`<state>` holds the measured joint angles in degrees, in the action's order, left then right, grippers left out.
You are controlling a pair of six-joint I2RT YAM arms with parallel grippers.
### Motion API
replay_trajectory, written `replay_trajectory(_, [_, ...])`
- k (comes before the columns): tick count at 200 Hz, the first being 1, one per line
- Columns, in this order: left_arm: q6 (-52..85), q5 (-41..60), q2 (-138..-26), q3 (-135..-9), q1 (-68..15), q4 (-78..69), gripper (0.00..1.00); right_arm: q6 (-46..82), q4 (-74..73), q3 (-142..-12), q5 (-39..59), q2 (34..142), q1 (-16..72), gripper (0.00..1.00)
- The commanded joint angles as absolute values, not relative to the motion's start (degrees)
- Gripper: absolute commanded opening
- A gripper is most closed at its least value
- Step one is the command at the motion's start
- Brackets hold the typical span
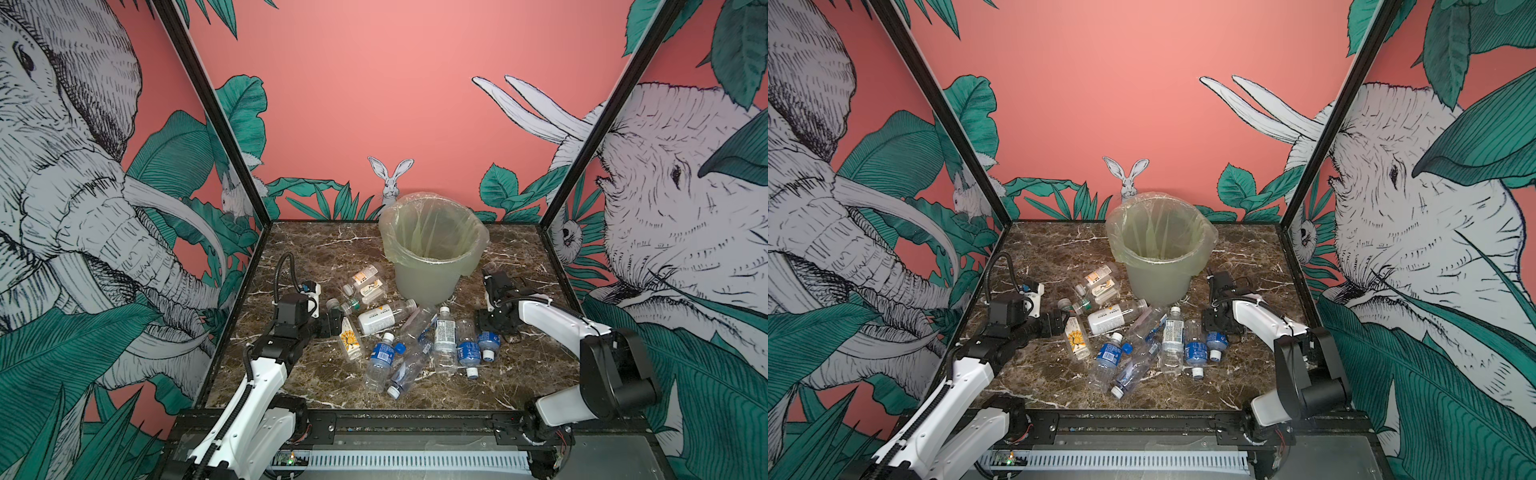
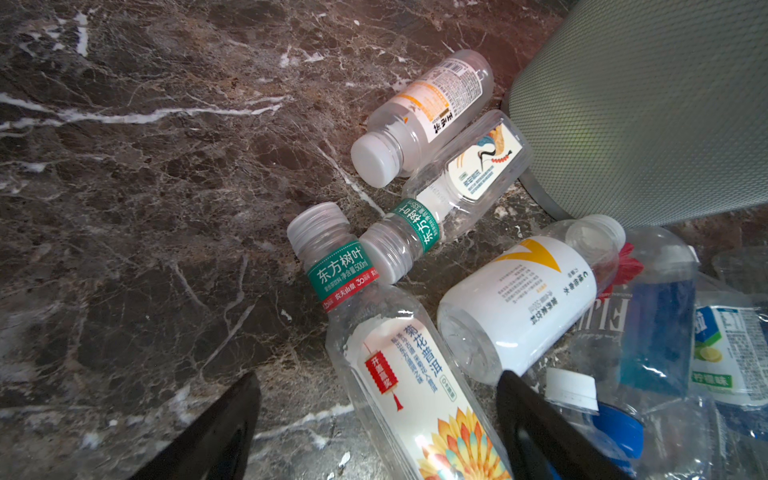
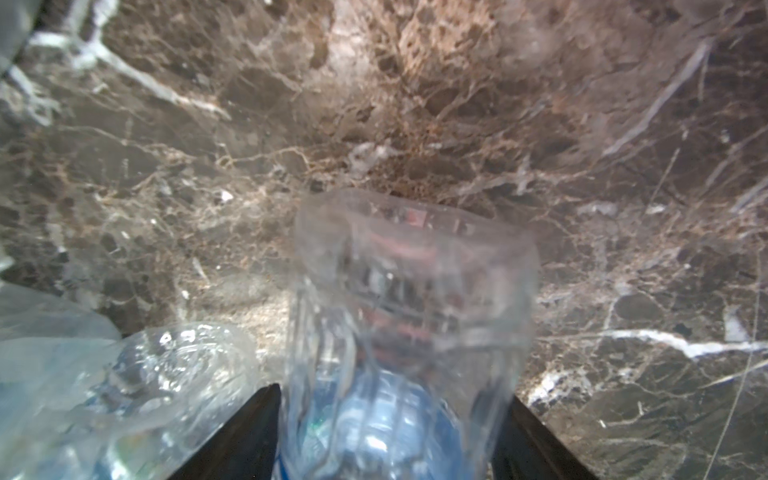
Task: Throw the plastic bottles in the bin
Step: 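Close the right gripper on a blue-labelled bottle while the left gripper moves over bottles, then lift the blue-labelled bottle with the right gripper and carry it above the bin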
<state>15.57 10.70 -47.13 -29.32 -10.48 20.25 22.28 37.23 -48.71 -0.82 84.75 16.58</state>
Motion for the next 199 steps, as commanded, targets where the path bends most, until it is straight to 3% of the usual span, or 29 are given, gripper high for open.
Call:
replay_trajectory(1, [15.06, 10.68, -47.11, -28.50, -10.70, 20.56, 0.90, 23.03, 37.04, -48.32, -1.96, 85.99, 16.89, 0.79])
replay_trajectory(116, [14.94, 10.55, -47.95, -28.83, -10.68, 20.63, 0.90, 23.77, 34.98, -48.07, -2.25, 90.56, 16.48, 0.78])
replay_trajectory(199, [14.77, 10.51, -48.36, -29.20, -10.72, 20.56, 0.90, 23.91, 34.40, -47.21, -3.06, 88.66, 15.93, 0.58])
